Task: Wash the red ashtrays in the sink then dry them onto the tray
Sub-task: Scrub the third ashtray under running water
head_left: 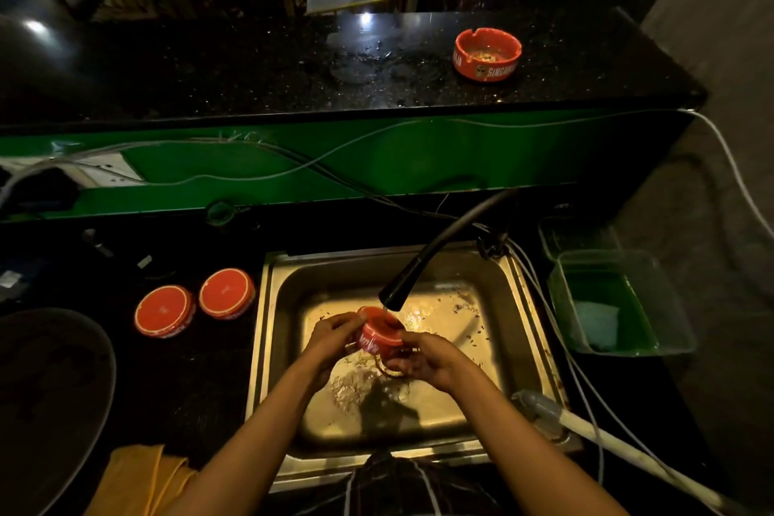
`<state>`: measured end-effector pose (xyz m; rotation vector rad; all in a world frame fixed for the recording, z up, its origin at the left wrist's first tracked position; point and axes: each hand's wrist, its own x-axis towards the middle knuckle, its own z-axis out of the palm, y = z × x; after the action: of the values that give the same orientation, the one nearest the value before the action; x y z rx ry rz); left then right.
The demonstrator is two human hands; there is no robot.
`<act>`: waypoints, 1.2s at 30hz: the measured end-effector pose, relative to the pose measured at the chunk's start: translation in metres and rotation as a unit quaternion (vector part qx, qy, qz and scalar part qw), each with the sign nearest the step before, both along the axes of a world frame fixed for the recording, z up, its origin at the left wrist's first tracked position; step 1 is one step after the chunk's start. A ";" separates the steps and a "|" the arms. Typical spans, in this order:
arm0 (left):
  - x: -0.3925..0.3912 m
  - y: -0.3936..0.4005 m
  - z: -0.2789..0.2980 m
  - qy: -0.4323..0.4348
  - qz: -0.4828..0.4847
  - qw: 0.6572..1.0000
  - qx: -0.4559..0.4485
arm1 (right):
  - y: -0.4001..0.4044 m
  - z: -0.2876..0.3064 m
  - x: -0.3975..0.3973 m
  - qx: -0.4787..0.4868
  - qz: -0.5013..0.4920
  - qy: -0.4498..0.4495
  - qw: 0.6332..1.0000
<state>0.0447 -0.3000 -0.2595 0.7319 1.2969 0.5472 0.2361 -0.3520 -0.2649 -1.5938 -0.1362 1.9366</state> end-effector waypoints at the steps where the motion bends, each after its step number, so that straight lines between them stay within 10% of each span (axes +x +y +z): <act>1: 0.003 0.002 0.001 -0.004 -0.010 1.000 0.006 | -0.003 0.000 0.003 -0.014 -0.026 0.026 0.999; 9: 0.025 -0.003 0.003 0.022 -0.076 0.996 0.038 | -0.016 0.001 0.015 -0.051 -0.117 0.080 0.989; 22: -0.005 -0.015 -0.013 0.028 -0.035 0.999 0.003 | 0.010 0.009 0.005 0.212 0.157 -0.285 0.921; 36: -0.023 -0.040 -0.005 0.049 -0.024 0.998 -0.036 | 0.009 0.015 -0.011 0.159 0.155 -0.197 0.955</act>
<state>0.0222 -0.3402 -0.2641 0.7364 1.3796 0.4274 0.2254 -0.3428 -0.2502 -1.7903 -0.8634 1.6749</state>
